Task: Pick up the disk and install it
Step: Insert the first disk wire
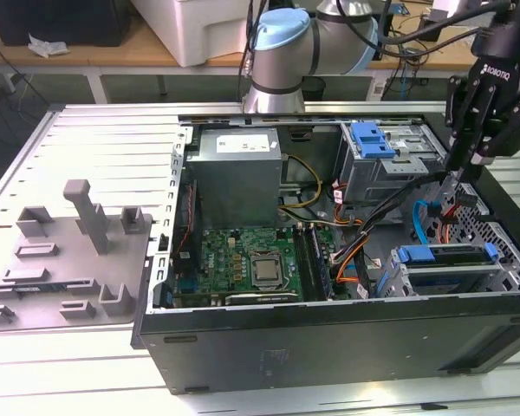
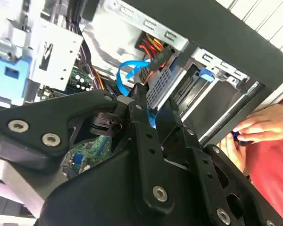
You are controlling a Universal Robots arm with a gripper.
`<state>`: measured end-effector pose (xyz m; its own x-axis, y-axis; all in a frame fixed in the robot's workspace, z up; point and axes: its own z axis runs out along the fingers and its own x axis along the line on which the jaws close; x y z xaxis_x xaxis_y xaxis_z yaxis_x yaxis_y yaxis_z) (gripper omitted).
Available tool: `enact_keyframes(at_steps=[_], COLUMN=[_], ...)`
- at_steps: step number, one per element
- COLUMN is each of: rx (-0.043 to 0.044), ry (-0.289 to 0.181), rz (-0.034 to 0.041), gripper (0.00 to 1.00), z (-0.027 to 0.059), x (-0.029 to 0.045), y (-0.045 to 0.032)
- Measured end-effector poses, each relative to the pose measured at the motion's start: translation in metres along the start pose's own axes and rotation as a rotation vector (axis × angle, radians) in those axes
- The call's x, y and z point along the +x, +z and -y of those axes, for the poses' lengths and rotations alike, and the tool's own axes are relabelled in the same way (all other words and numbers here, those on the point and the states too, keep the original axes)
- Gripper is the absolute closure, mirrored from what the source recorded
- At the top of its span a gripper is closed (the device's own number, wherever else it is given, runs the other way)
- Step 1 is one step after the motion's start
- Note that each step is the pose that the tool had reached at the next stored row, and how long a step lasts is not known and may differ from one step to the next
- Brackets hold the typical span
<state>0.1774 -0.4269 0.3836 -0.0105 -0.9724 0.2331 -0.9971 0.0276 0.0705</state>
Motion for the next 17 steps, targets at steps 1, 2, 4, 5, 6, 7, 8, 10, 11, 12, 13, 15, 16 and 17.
enact_keyframes(at_steps=[1, 2, 4, 5, 6, 7, 8, 10, 11, 12, 13, 15, 16, 17], rx=[-0.0013, -0.0034, -0.0093, -0.0103, -0.0118, -0.0127, -0.0143, -0.0233, -0.0298, -0.0355, -0.0398, -0.0468, -0.0483, -0.0495], ry=[0.000, 0.000, -0.001, -0.001, 0.000, 0.002, 0.008, 0.044, 0.069, 0.092, 0.109, 0.137, 0.145, 0.151], rz=[-0.0048, -0.0115, -0.0232, -0.0241, -0.0239, -0.0237, -0.0232, -0.0206, -0.0185, -0.0168, -0.0154, -0.0155, -0.0184, -0.0231], gripper=[0.65, 0.65, 0.65, 0.65, 0.65, 0.65, 0.65, 0.65, 0.65, 0.65, 0.65, 0.65, 0.65, 0.65], z=[0.0022, 0.0055, 0.0159, 0.0192, 0.0241, 0.0263, 0.0278, 0.0284, 0.0285, 0.0286, 0.0287, 0.0292, 0.0296, 0.0299], x=[-0.0027, -0.0062, -0.0121, -0.0127, -0.0131, -0.0134, -0.0138, -0.0144, -0.0148, -0.0151, -0.0153, -0.0159, -0.0160, -0.0162], y=[-0.0003, -0.0007, -0.0004, -0.0002, 0.0006, 0.0013, 0.0022, 0.0046, 0.0061, 0.0073, 0.0082, 0.0106, 0.0111, 0.0116])
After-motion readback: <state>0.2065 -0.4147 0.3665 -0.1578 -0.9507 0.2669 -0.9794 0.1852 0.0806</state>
